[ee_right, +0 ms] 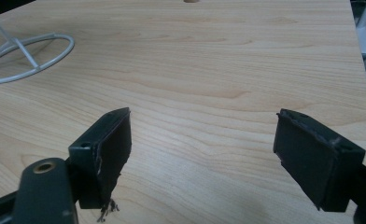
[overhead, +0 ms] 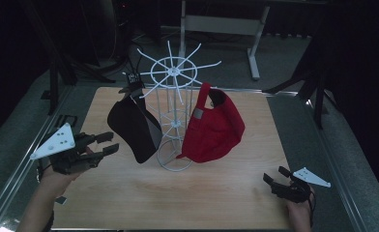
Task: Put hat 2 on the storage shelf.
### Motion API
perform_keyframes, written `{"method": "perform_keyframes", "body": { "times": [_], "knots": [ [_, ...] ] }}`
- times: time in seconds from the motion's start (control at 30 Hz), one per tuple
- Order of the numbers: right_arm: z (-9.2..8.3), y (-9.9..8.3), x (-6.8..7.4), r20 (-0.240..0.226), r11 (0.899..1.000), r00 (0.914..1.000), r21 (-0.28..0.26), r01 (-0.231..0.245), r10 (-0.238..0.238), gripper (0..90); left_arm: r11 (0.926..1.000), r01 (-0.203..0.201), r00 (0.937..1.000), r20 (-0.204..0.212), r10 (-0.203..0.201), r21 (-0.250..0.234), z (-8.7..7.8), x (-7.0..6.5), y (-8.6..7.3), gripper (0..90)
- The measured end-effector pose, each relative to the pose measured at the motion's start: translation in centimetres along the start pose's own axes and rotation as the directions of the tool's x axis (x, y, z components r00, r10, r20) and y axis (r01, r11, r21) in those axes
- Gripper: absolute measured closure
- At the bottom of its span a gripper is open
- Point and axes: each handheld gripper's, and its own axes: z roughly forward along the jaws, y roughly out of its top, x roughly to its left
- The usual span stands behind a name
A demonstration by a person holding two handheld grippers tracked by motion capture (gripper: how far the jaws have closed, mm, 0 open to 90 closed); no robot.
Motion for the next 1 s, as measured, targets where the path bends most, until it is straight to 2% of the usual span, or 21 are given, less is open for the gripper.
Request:
{"method": "perform_keyframes", "body": {
  "times": [0.2, 0.27, 0.4, 0.53, 0.7, 0.83, 1.0],
  "knots": [
    [0.0, 0.0, 0.2, 0.012, 1.000, 0.9999, 0.006, 0.012, -0.012, 18.8, 0.9978, 0.022, 0.9997, -0.009, -0.022, 0.062, 1.2, -0.1, -3.1, 57.9],
    [0.0, 0.0, 0.2, 0.012, 1.000, 0.9999, 0.005, 0.011, -0.011, 18.6, 0.9959, 0.024, 0.9994, -0.027, -0.022, 0.087, 1.6, -0.2, -4.2, 57.8],
    [0.0, 0.0, 0.2, 0.013, 1.000, 0.9999, 0.003, 0.010, -0.010, 18.4, 0.9916, 0.085, 0.9963, -0.023, -0.083, 0.098, 2.1, -0.2, -7.3, 57.8],
    [0.0, 0.0, 0.2, 0.013, 1.000, 0.9999, 0.004, 0.011, -0.011, 18.4, 0.9873, 0.125, 0.9920, -0.032, -0.122, 0.098, 2.4, -0.5, -9.5, 57.8],
    [0.0, 0.0, 0.2, 0.016, 1.000, 0.9998, 0.003, 0.010, -0.010, 18.4, 0.9839, 0.147, 0.9875, -0.071, -0.140, 0.101, 2.4, -0.7, -11.0, 57.8],
    [0.0, 0.0, 0.2, 0.018, 1.000, 0.9998, 0.002, 0.010, -0.010, 18.4, 0.9818, 0.143, 0.9863, -0.099, -0.131, 0.124, 2.4, -0.8, -11.7, 57.8],
    [0.0, 0.0, 0.2, 0.022, 1.000, 0.9997, 0.002, 0.010, -0.010, 18.4, 0.9800, 0.150, 0.9842, -0.114, -0.135, 0.130, 2.4, -1.1, -12.3, 57.8]
  ]
}}
